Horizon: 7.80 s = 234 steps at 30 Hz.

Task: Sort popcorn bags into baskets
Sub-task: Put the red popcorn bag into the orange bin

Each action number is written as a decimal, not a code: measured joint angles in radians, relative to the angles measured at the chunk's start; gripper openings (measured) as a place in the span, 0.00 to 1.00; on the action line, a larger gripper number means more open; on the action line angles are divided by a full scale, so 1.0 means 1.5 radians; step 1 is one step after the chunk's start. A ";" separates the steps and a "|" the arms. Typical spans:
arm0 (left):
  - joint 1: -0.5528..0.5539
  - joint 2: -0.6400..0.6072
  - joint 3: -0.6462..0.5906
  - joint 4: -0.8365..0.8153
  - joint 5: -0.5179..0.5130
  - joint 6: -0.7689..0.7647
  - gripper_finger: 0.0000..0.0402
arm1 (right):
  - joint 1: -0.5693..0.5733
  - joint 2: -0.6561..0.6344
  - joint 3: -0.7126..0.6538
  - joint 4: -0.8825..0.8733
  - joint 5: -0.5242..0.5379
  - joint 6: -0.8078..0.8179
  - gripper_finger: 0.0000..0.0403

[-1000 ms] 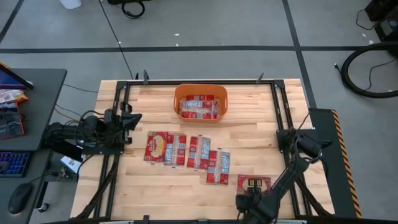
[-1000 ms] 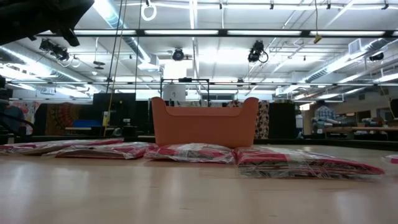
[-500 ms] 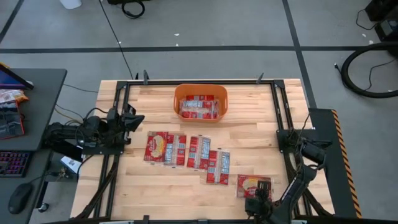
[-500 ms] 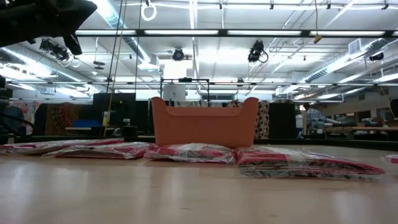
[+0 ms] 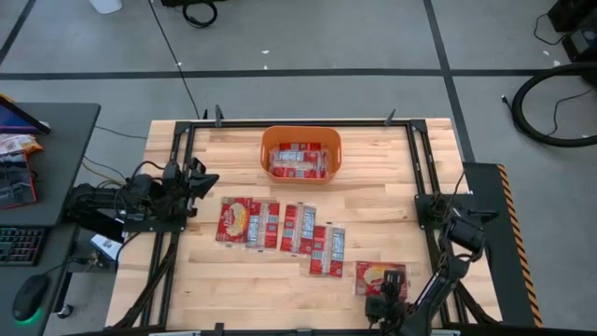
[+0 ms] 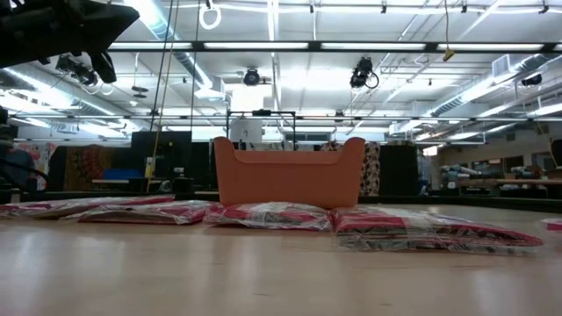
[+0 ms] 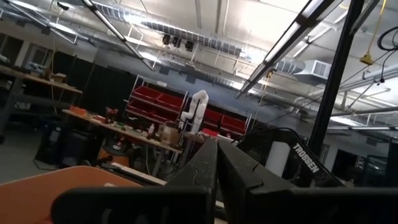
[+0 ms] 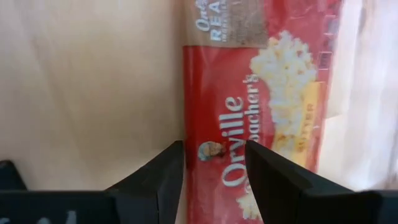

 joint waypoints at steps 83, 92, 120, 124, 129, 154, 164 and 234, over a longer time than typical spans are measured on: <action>0.000 0.000 0.000 -0.025 0.000 -0.035 0.04 | -0.576 -0.102 0.172 0.086 0.058 -0.808 0.28; 0.000 0.000 0.000 -0.025 0.000 -0.035 0.04 | -0.428 -0.102 0.100 0.135 0.020 -0.813 0.28; 0.000 0.000 0.000 -0.033 0.000 -0.049 0.04 | -0.277 -0.083 -0.107 0.133 0.175 -0.903 0.46; 0.000 0.000 0.000 -0.033 0.000 -0.049 0.04 | -0.275 -0.083 -0.135 0.171 0.177 -0.915 0.46; 0.000 0.000 0.000 -0.034 0.000 -0.050 0.04 | -0.276 -0.086 -0.160 0.226 0.188 -0.969 0.46; 0.000 0.000 0.000 -0.036 0.000 -0.051 0.04 | -0.296 -0.083 -0.054 0.186 0.124 -0.948 0.02; 0.000 0.000 0.000 -0.036 0.000 -0.051 0.04 | -0.310 -0.085 0.128 -0.011 0.261 -0.880 0.01; 0.000 0.000 0.000 -0.051 0.000 -0.050 0.04 | -0.585 -0.085 -0.084 0.497 0.155 -0.857 0.49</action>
